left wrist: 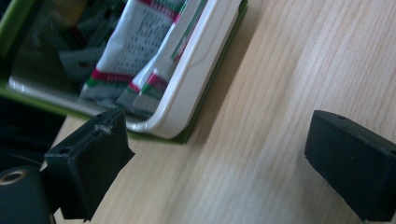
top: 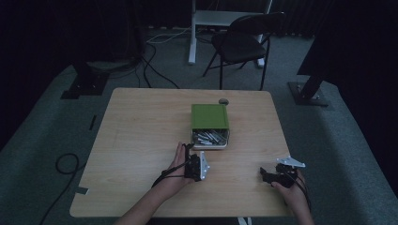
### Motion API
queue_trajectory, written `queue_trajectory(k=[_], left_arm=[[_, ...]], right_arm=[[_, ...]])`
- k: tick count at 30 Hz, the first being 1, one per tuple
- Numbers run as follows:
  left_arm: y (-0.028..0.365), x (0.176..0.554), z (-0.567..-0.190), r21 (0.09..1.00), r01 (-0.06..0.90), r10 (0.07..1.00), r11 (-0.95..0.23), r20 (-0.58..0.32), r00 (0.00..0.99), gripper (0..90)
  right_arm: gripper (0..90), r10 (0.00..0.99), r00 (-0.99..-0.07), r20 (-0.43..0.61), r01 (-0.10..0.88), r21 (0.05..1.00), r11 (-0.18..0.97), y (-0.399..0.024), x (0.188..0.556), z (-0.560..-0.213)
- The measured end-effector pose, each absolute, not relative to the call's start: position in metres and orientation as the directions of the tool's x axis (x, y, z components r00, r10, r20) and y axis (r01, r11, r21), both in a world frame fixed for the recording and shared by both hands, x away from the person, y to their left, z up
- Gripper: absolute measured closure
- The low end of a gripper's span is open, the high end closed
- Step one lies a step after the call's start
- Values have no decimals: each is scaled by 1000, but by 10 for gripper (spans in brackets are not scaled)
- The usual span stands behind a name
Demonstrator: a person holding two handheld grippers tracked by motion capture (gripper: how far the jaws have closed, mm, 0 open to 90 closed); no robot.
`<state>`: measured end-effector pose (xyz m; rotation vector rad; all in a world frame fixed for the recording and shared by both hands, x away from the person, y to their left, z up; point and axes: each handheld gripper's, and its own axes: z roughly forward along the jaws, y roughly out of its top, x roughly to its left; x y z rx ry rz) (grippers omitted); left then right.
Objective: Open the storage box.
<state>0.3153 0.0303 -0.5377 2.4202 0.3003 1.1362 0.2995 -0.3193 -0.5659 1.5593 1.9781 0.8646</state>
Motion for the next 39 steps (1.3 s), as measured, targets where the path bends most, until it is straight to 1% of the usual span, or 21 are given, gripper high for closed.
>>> queue_trajectory(k=[1,3,7,9,12,16,19,24,25,27,28,30,31,35,39], left_arm=[[29,315,-538,477,-3,367,-879,681,634,139],[27,316,-539,465,-16,352,-885,692,630,149],[24,317,-542,399,-65,286,-915,752,594,175],[22,318,-544,359,-86,252,-929,787,564,204],[20,318,-545,324,-130,211,-937,821,531,261],[16,319,-548,233,-144,132,-962,856,500,304],[14,320,-550,220,-136,128,-966,863,489,316],[13,322,-552,210,-126,132,-970,881,454,424],[13,323,-553,209,-128,131,-970,884,448,426],[14,324,-554,203,-129,126,-971,887,443,470],[14,325,-555,201,-131,126,-971,890,438,475],[15,329,-555,199,-138,116,-970,882,457,511],[15,330,-555,197,-150,108,-969,882,458,514],[13,332,-557,152,-142,75,-978,894,442,549],[11,335,-559,146,-131,77,-980,900,429,573]], right_arm=[[109,971,-240,17,671,725,154,-319,300,-566],[109,971,-240,17,671,725,154,-319,300,-566],[109,971,-240,17,671,725,154,-319,300,-566],[109,971,-240,17,671,725,154,-319,300,-566],[109,970,-241,17,671,725,154,-319,300,-566],[109,971,-240,17,671,725,154,-319,300,-566],[109,970,-241,17,671,725,154,-319,300,-566],[109,970,-241,17,671,725,154,-319,300,-566],[109,970,-241,17,671,725,154,-319,300,-566],[109,970,-241,17,671,725,154,-319,300,-566],[109,971,-240,17,671,725,154,-319,300,-566],[109,971,-240,17,671,725,154,-319,300,-566],[109,970,-241,17,671,725,154,-319,300,-566],[109,971,-240,17,671,725,154,-319,300,-566],[109,971,-240,17,671,725,154,-319,300,-566]])
